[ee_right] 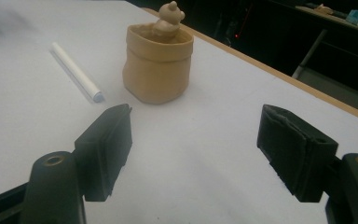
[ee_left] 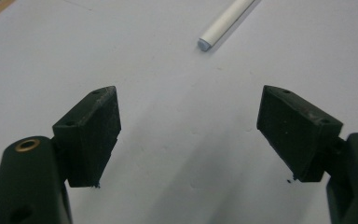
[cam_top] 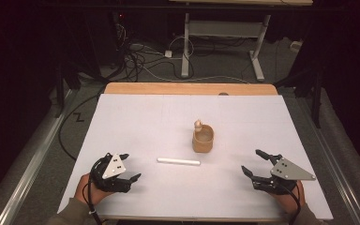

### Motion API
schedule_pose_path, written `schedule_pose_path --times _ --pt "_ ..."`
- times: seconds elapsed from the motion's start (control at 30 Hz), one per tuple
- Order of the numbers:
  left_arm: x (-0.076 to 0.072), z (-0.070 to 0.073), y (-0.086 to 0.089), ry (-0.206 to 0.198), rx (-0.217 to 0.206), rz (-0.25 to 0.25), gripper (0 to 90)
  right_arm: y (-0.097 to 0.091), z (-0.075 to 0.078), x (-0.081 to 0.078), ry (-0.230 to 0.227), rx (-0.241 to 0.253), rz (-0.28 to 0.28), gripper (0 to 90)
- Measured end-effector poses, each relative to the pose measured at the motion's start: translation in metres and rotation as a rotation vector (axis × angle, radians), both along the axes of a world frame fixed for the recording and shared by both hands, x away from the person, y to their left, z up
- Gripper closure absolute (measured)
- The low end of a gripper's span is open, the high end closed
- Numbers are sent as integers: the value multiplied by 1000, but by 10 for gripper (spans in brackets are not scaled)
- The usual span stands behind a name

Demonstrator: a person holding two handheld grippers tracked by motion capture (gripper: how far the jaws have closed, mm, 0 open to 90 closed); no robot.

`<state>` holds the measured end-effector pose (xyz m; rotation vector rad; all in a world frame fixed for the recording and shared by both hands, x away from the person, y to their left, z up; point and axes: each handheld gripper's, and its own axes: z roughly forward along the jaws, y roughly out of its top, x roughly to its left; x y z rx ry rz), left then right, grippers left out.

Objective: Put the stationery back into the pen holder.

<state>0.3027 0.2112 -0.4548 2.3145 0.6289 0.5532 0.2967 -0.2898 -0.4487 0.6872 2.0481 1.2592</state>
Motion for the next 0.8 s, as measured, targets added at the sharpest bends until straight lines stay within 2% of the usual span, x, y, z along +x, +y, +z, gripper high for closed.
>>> schedule_pose_path --times 0.1,0.2,0.27,0.3,0.33,0.37,0.5,0.67,0.77,0.8 --pt "5 5 -6 28 21 -26 206 0 -1 2 12 -6 -7 268" --pt "10 11 -15 43 60 -44 206 1 -1 3 23 -12 -6 268" --pt "13 15 -21 70 69 -66 209 2 -2 3 33 -22 -8 268" --pt "16 18 -27 77 98 -87 209 2 -3 3 47 -21 -4 267" --pt "17 20 -32 84 110 -99 209 2 -3 3 47 -21 -4 267" --pt "20 24 -40 94 132 -122 209 2 -4 3 54 -22 -1 267" --pt "35 32 -68 127 174 -193 217 3 -5 4 71 -27 7 266" --pt "56 33 -116 189 290 -311 270 3 -7 5 90 -20 21 266" --pt "64 33 -136 207 340 -369 341 3 -8 4 96 -17 22 266" --pt "68 33 -144 210 374 -389 360 3 -8 4 95 -17 24 267"
